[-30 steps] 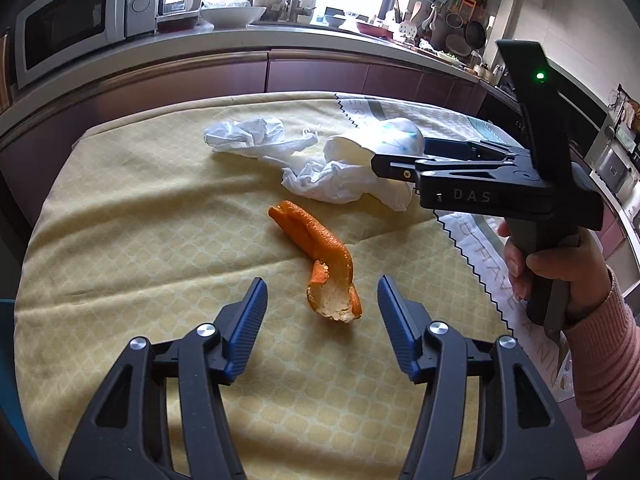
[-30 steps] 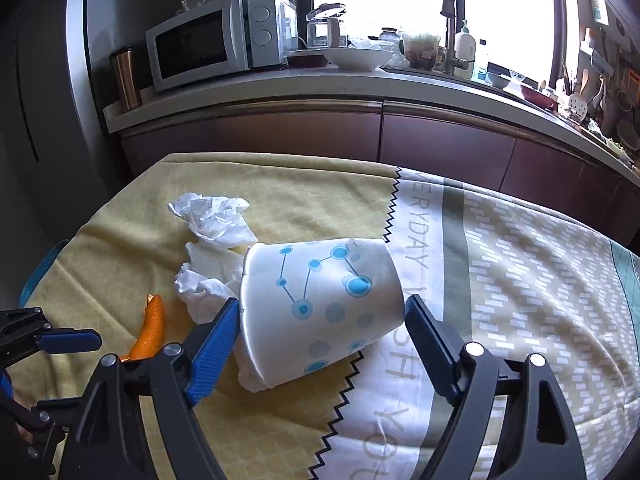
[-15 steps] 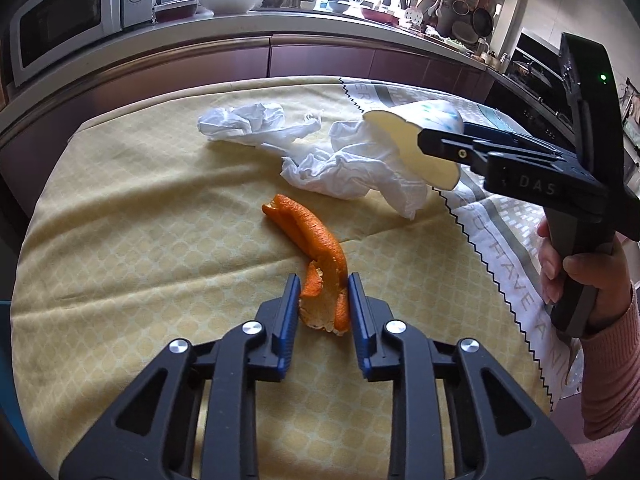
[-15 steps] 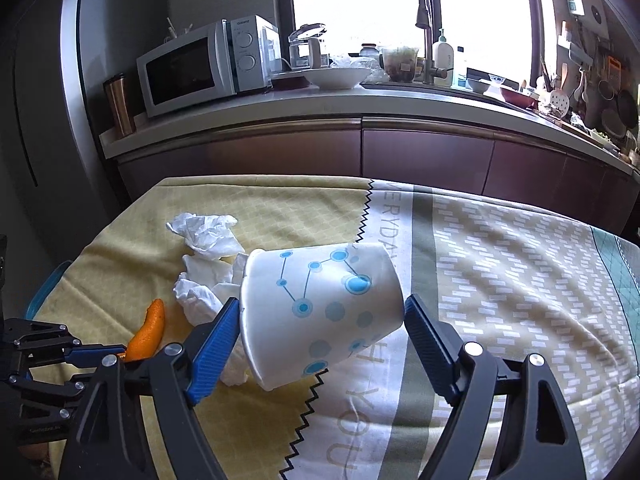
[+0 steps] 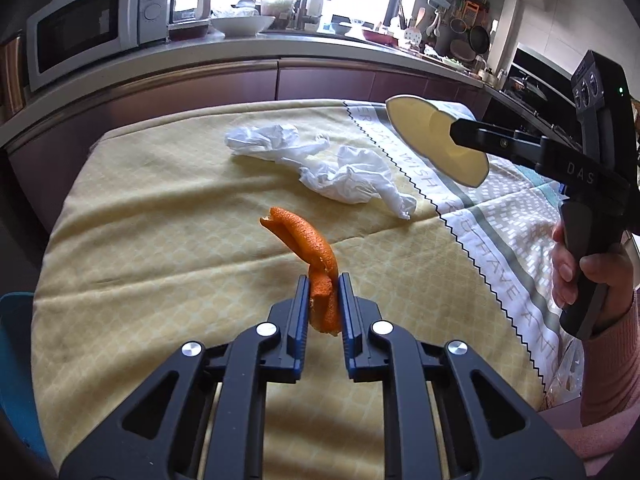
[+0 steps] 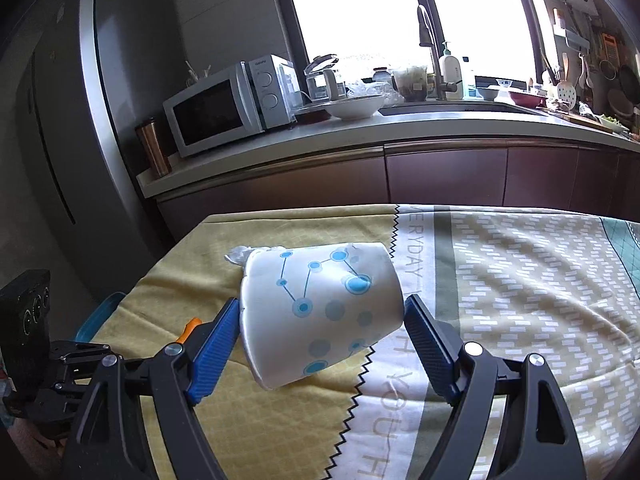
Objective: Collect trash
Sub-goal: 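Grasp the blue-dotted paper cup with the right tool while the left grasps the orange peel, then carry the cup and orange peel over the blue bin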
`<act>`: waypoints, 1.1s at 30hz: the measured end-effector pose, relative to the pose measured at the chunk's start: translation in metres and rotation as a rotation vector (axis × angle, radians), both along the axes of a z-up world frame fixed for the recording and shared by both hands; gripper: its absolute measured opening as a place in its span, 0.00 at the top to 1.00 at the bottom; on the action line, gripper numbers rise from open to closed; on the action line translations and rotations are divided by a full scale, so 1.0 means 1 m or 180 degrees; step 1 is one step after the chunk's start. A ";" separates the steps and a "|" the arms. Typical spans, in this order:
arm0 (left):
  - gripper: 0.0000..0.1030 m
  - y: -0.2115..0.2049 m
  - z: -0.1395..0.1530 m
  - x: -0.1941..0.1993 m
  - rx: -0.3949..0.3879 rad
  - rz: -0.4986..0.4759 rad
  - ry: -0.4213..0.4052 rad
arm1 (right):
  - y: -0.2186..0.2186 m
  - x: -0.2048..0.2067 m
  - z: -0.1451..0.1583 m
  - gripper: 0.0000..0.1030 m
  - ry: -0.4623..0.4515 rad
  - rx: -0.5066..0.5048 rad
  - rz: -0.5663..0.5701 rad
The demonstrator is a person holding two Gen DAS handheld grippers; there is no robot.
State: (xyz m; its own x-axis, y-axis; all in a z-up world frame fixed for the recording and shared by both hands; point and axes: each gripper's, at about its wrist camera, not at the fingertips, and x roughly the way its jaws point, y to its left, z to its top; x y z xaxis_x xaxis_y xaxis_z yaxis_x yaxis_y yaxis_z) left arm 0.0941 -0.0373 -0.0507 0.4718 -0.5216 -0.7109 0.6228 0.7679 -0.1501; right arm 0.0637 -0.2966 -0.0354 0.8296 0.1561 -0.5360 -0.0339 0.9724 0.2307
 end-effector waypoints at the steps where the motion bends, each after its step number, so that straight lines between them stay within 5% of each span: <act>1: 0.86 0.004 0.002 -0.002 0.0000 0.0026 -0.0018 | 0.003 -0.001 0.001 0.23 -0.0007 0.0024 0.0028; 33: 0.86 0.160 0.039 -0.028 -0.0155 0.1017 -0.0311 | 0.175 0.024 0.005 0.23 0.0096 0.0208 0.1409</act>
State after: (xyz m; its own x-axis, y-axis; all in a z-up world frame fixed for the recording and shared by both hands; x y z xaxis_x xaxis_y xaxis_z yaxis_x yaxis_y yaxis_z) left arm 0.0661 0.1231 -0.0117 0.6816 -0.3686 -0.6321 0.3651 0.9200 -0.1428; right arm 0.0880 -0.1214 -0.0308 0.6595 0.5268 -0.5362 -0.4357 0.8492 0.2984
